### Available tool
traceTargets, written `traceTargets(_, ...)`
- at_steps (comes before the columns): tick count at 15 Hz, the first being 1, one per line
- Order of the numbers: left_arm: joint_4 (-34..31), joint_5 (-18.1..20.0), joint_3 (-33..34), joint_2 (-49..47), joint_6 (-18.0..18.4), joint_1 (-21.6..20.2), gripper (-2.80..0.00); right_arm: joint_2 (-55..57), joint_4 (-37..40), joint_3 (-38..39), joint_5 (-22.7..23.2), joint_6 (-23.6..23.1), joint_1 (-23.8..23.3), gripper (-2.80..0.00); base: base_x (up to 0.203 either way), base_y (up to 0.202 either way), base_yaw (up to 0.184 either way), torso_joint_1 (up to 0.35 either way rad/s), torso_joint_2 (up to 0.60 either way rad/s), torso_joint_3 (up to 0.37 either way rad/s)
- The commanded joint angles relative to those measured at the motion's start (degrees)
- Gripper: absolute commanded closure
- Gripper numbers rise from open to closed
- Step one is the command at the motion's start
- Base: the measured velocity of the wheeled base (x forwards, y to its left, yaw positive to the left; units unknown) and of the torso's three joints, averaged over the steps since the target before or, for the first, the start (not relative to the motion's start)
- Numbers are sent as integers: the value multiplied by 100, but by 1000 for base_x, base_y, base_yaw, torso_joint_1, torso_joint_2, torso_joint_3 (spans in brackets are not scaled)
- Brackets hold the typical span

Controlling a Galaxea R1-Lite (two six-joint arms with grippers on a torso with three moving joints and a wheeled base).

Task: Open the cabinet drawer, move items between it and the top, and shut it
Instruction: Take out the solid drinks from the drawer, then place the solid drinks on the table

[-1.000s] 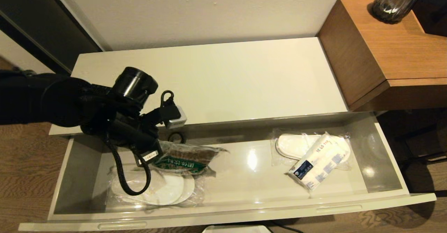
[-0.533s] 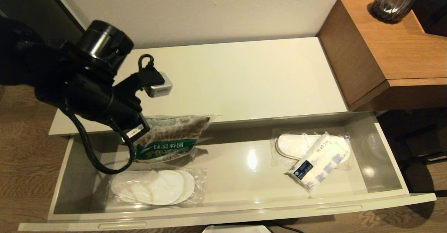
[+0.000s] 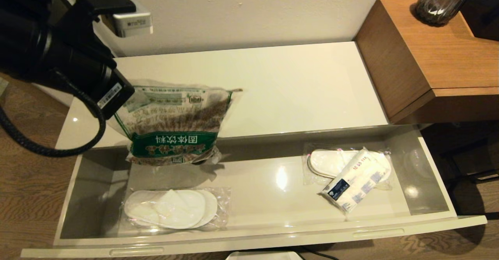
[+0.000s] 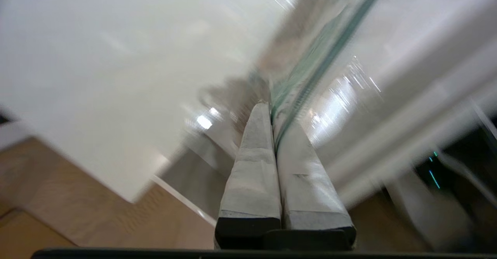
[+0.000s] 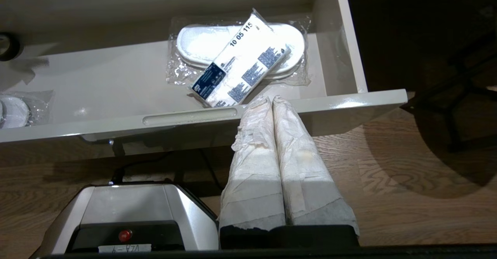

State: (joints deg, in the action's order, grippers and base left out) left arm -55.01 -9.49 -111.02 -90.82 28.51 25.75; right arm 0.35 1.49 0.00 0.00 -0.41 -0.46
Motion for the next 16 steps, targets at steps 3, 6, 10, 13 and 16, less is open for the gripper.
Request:
traceTargets(3,2316,-1298,-28,-407,-20,-112,0,0,1,0,0,-2,3,0,0,0,0,0,0,0)
traceTargets(6,4589,-2713,-29,-1375,480,-576,0,0,1,3,0,-2,11,0,0,0,0,0,0,0)
traceTargets(10,5769,-3422,57,-2487,844,-1158,0,0,1,6,0,-2,2,0,0,0,0,0,0,0)
traceTargets(13,5921,-3437,71,-2554,868,-1178,0,0,1,7,0,-2,2,0,0,0,0,0,0,0)
traceTargets(16,5949,-3435,45,-2546,876,-1178,-280,0,1,0,0,-2,2,0,0,0,0,0,0,0)
